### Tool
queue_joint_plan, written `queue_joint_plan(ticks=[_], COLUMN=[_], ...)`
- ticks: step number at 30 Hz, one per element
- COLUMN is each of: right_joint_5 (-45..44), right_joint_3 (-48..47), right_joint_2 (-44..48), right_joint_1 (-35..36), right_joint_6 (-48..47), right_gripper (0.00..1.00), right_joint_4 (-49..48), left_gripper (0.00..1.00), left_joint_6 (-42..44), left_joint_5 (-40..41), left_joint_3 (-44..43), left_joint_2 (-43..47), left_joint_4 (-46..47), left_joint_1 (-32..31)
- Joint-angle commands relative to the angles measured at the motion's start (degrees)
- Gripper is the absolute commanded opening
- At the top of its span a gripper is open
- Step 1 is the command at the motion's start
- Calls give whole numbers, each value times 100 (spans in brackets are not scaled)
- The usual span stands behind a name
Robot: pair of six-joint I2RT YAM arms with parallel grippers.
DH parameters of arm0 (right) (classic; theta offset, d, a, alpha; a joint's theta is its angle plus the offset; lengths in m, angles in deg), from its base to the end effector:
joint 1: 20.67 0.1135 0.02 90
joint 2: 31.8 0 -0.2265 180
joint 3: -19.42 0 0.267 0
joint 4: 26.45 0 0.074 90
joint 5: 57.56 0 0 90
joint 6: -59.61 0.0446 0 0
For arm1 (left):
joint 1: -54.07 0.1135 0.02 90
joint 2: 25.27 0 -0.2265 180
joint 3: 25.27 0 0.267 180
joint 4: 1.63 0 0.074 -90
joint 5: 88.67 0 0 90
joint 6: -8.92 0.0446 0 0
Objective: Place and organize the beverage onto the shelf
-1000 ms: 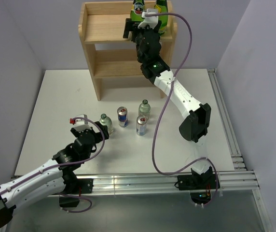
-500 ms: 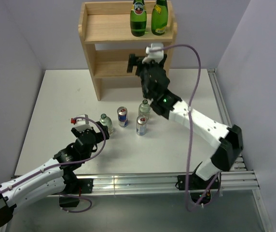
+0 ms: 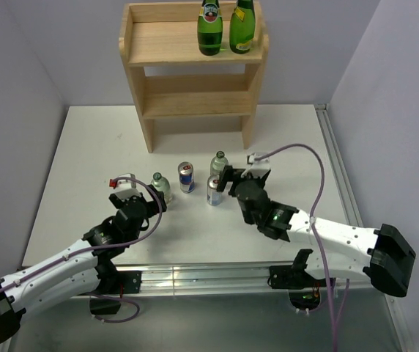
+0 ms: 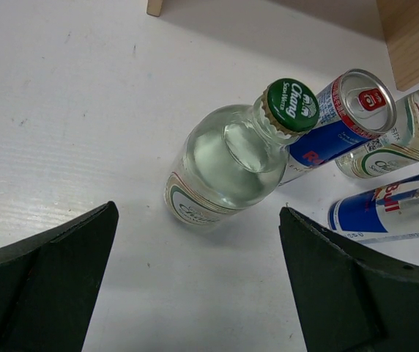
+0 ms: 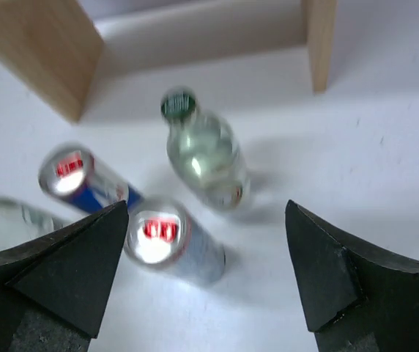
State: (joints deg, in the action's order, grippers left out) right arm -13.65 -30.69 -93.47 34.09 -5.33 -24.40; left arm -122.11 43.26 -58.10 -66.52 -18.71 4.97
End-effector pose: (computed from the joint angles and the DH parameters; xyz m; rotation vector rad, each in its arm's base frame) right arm 0.1855 0.2069 0.2347 0.1112 1.7403 0.2951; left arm 0.1604 -0.1396 0.1776 -0.3171 1.8837 -0.3268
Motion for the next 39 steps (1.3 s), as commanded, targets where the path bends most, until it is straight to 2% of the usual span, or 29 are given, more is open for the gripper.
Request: queue_joint_plan(ticks=[1,6,11,18,25,39], right_joint_5=[-444,-340,-296,-234,-94,-76], right_joint_3=[371,873,962,584,285,-23], right_joint_2=[-37,-284,-977,-2259,-3025,-3483], right_joint_1=[438,711,939,949,834,386], right_joint_6=[1026,1668,1915,1731,1546,1072], right_gripper=[94,95,95,96,96,96], right_joint_4=[206,84,-328,-918,-1454,-1999], left_gripper=[99,99,99,99,99,99], left_joint_6=[78,78,78,61,78,78], left_joint_5=[78,78,96,96,78,61], left_joint_3=[-126,-64,-91,-82,-82,-73], left_joint_2=[3,126,56,65,65,100], left_joint_4=[164,172,173,155,164,164], left_joint_1=[-21,-21,-21,-29,-29,-29])
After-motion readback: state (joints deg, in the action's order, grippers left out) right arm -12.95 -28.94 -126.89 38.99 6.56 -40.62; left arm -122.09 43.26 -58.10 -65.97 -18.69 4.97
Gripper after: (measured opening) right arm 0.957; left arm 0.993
